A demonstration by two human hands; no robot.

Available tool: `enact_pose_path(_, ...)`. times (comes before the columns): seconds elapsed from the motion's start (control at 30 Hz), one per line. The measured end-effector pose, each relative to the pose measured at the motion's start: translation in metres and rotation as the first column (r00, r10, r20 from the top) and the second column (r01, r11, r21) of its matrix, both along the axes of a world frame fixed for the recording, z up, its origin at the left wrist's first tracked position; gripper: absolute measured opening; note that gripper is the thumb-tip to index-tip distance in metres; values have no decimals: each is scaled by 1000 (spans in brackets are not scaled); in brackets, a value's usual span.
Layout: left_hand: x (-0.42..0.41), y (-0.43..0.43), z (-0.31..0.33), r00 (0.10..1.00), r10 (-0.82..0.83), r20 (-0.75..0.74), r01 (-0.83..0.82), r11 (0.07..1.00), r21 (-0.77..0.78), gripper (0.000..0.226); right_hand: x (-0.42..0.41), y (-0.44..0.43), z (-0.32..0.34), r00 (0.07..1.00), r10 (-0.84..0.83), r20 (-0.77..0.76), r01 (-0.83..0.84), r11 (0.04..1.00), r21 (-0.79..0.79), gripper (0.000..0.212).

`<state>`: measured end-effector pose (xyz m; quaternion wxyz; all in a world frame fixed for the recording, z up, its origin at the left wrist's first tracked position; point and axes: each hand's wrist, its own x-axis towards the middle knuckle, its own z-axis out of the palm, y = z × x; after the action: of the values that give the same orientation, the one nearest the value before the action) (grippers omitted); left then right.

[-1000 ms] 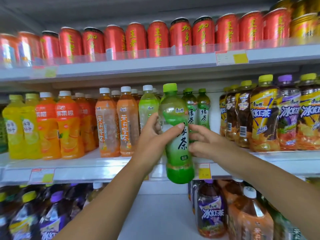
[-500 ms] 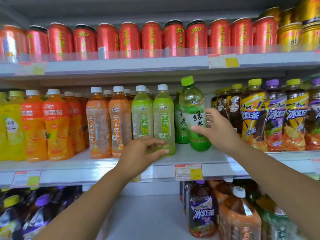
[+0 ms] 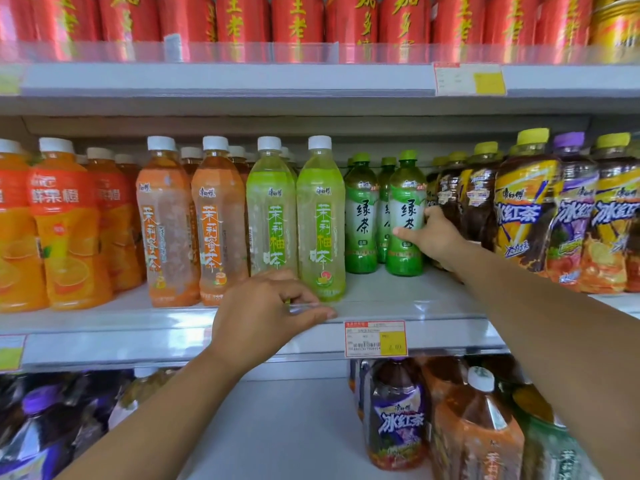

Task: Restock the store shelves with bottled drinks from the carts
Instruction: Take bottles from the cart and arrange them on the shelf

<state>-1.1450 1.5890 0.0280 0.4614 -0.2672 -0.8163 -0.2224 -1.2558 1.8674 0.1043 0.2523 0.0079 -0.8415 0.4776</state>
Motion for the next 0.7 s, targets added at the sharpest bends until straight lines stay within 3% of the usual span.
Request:
enact_pose_path(0.23,-1,1,0,1000,7,-30,-8,1000,-18,41,-26,3,-8,992,104,77,-101,994,-38,60)
enact_pose_path(0.33,-1,1,-1,999,3,-44,-4,1000,-19,40,-37,8,-11,989,109,100,-104,993,-53,67)
enact_pose_path(0.57,2,0,-1,1000,25,-1,-25,1000,-16,40,-10,3,-9,983,59,174,-82,988,129,73)
enact_pose_path(0.7,4,-1,3,999,36,29,-35,999,-9,35,57,-4,-5,995,75,-58,-63,980,190,56)
